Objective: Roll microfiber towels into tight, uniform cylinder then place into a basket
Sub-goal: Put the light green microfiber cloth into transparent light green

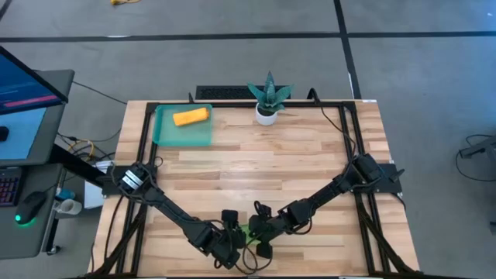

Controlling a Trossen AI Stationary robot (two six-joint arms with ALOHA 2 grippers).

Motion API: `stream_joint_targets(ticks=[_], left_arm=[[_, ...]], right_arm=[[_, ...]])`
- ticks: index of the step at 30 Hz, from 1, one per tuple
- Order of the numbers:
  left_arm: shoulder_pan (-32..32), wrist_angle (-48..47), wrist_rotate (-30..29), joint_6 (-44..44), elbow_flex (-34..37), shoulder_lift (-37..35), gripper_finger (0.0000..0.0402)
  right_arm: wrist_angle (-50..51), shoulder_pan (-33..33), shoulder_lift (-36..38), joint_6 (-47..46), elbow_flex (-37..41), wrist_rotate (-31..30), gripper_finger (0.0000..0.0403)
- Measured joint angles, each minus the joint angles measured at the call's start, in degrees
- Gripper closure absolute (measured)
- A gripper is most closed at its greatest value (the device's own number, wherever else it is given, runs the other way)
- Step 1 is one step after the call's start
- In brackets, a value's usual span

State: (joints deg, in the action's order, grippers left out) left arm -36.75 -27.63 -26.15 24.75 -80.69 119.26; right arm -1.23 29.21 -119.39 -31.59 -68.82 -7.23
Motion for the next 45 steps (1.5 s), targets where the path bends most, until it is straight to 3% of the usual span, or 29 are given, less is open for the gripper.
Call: stream_joint_targets(ticks=[12,19,28,33,39,45], left_arm=[[2.9,-0.3,9.2,3.3,0.3,0.8,0.0184],[3.2,-0.8,9.9,3.6,0.0,2.2,0.0190],[2.1,-0.9,9.0,2.1,0.1,1.8,0.0305],[2.3,-1.1,8.8,1.4,0.2,1.9,0.0359],[2.4,-1.1,8.9,1.7,0.2,1.9,0.0361],[2.4,-2.3,9.0,-0.7,0.2,1.9,0.0359]], right_arm=[[0.5,0.0,0.0,0.1,-0.1,-0.1,0.0365],[0.8,0.0,0.0,0.4,-0.2,-0.2,0.0365],[0.8,0.0,0.0,0.6,-0.2,0.6,0.0365],[0.7,0.0,0.0,0.6,-0.2,0.8,0.0338],[0.7,-0.4,0.1,0.7,-0.2,1.5,0.0283],[1.7,-2.3,2.5,1.5,0.1,8.9,0.0256]])
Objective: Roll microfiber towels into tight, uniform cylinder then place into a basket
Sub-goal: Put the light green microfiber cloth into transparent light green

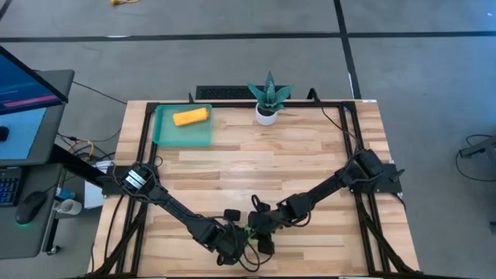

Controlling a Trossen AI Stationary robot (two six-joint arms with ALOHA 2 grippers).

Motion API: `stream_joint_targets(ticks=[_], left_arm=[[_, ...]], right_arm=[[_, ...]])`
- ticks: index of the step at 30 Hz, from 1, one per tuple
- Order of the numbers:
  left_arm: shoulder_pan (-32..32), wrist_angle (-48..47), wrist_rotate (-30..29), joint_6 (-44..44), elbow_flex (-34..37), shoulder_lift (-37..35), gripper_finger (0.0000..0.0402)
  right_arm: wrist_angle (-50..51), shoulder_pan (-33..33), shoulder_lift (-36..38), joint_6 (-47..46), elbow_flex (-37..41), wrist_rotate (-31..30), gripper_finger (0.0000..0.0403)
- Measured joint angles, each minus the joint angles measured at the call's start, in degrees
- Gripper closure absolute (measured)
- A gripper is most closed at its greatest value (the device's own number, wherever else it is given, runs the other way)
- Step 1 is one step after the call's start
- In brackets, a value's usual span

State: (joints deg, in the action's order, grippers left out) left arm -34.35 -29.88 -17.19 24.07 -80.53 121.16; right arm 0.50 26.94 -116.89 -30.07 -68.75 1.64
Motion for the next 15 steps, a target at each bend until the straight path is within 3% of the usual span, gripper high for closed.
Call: stream_joint_targets(ticks=[5,9,15], left_arm=[[0.0,-1.7,-0.7,-1.0,0.0,-0.3,0.0362],[-0.8,-4.5,-1.6,-1.9,0.3,-1.8,0.0362],[-1.5,-11.9,-5.8,-1.8,0.4,-5.0,0.0362]], right_arm=[[5.3,0.9,4.9,4.3,0.1,-2.0,0.0258],[14.2,3.6,9.3,4.6,0.1,-10.0,0.0265],[18.0,8.5,15.5,4.6,-0.1,-18.5,0.0274]])
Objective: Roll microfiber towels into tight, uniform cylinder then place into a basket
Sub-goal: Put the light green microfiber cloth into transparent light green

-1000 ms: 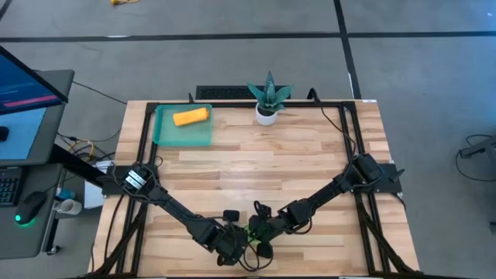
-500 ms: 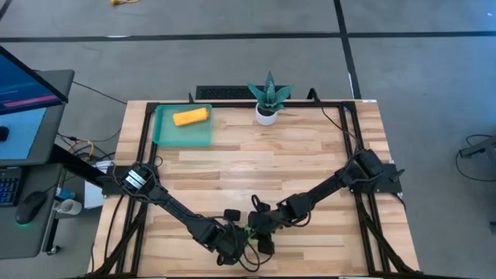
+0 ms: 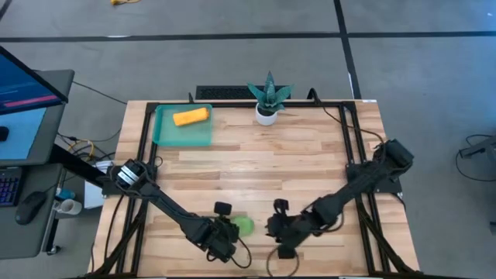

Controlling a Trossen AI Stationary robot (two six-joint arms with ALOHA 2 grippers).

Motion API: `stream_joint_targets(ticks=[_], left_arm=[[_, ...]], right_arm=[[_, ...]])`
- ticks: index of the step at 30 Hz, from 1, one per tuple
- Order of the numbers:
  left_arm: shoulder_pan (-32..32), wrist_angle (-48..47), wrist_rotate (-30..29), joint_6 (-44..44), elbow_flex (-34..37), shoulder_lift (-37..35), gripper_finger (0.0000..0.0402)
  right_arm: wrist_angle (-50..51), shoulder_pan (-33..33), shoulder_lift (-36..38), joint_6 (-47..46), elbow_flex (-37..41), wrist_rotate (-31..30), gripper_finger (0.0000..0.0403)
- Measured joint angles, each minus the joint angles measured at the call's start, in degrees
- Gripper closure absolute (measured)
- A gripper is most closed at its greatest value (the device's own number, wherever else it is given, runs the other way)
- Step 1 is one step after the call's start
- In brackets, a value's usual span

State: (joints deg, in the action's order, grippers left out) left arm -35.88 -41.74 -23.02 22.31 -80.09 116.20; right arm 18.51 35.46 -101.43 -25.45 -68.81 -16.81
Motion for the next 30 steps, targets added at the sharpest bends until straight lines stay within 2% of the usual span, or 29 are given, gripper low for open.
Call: stream_joint_targets(ticks=[4,12,16,19,23,26,30], left_arm=[[0.6,-4.5,-1.8,0.7,0.0,-0.7,0.0362],[1.1,-12.2,-7.2,0.6,-0.1,-5.6,0.0362],[1.1,-14.9,-9.0,-0.3,0.7,-10.4,0.0362],[1.7,-13.9,-9.2,-1.0,5.8,-17.0,0.0362],[3.3,-9.7,-9.1,1.1,16.4,-28.5,0.0362],[5.3,-5.0,-8.1,-1.8,24.0,-38.1,0.0362],[10.1,-4.6,-7.2,-6.5,30.9,-50.5,0.0362]], right_arm=[[2.8,2.9,3.4,0.0,-0.1,-5.0,0.0275],[15.3,6.5,8.1,-1.7,0.0,-15.0,0.0275],[17.3,6.6,9.5,-2.4,0.0,-16.6,0.0275],[17.7,6.6,9.8,-2.4,0.0,-16.7,0.0275],[18.3,6.6,9.9,-2.5,0.0,-16.7,0.0275],[18.5,6.5,9.9,-2.6,0.0,-16.7,0.0275],[18.6,6.4,9.9,-2.6,-0.1,-16.6,0.0275]])
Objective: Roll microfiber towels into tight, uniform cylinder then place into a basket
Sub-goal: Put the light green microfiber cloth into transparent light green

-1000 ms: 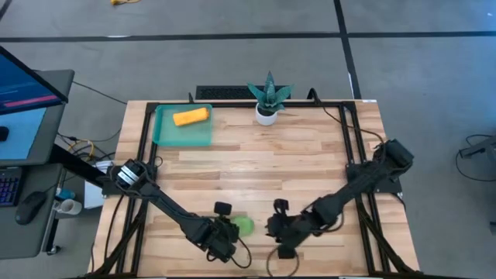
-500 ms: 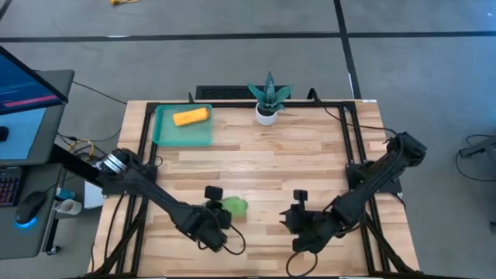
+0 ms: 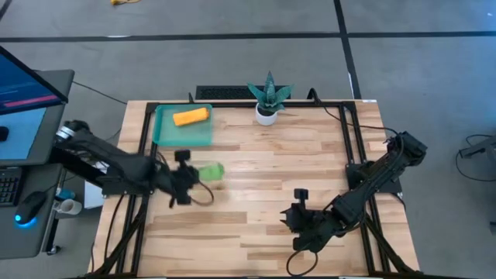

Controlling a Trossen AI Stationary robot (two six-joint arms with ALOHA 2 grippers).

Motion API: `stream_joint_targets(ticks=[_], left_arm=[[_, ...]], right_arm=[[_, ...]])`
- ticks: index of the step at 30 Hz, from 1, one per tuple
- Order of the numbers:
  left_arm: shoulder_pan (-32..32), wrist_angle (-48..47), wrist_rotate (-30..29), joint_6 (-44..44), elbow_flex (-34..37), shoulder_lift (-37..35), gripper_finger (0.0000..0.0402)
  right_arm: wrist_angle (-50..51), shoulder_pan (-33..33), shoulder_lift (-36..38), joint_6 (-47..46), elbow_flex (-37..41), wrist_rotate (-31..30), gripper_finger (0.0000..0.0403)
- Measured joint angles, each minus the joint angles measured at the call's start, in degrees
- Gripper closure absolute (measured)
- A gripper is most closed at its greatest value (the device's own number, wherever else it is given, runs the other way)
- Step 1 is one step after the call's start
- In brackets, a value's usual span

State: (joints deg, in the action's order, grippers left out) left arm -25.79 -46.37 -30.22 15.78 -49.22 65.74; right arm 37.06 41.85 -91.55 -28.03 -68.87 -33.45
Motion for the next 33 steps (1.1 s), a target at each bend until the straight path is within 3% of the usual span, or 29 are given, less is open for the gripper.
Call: stream_joint_targets(ticks=[7,11,21,27,33], left_arm=[[13.4,-2.9,1.4,-10.1,3.9,-11.4,0.0362],[23.7,-6.1,3.0,-17.4,3.9,-11.9,0.0362],[50.7,-6.5,16.6,-35.2,3.9,-11.5,0.0362],[59.1,-6.4,21.6,-40.9,3.9,-9.6,0.0362],[63.1,-3.3,21.9,-45.9,3.9,-3.2,0.0362]], right_arm=[[0.1,-0.4,0.0,0.0,0.0,0.2,0.0275],[0.7,-1.7,0.0,1.9,-0.1,0.4,0.0275],[8.4,-7.3,0.6,4.2,-0.1,0.6,0.0275],[10.7,-10.6,2.0,6.9,-0.1,0.7,0.0275],[12.0,-14.2,4.7,8.4,-0.1,0.7,0.0275]])
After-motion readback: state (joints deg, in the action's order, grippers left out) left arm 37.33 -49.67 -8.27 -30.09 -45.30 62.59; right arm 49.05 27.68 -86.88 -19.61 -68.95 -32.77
